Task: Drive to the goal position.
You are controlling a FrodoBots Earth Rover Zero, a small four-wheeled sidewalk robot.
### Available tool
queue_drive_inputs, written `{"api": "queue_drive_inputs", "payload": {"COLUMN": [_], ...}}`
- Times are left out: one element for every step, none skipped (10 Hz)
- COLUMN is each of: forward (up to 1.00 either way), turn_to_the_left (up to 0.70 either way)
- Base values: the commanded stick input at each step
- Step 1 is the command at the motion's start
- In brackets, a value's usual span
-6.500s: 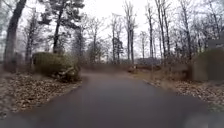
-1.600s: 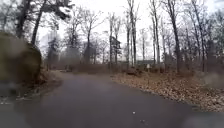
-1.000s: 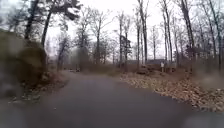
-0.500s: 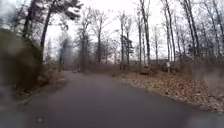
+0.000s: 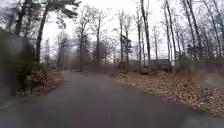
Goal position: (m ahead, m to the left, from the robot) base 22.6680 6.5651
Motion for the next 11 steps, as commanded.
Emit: {"api": "queue_drive_inputs", "payload": {"forward": [1.00,1.00,1.00,1.00,1.00,1.00,1.00,1.00,1.00,1.00,1.00], "turn_to_the_left": [0.40,0.40,0.40,0.21,0.00,0.00,0.00,0.00,0.00,0.00,0.00]}}
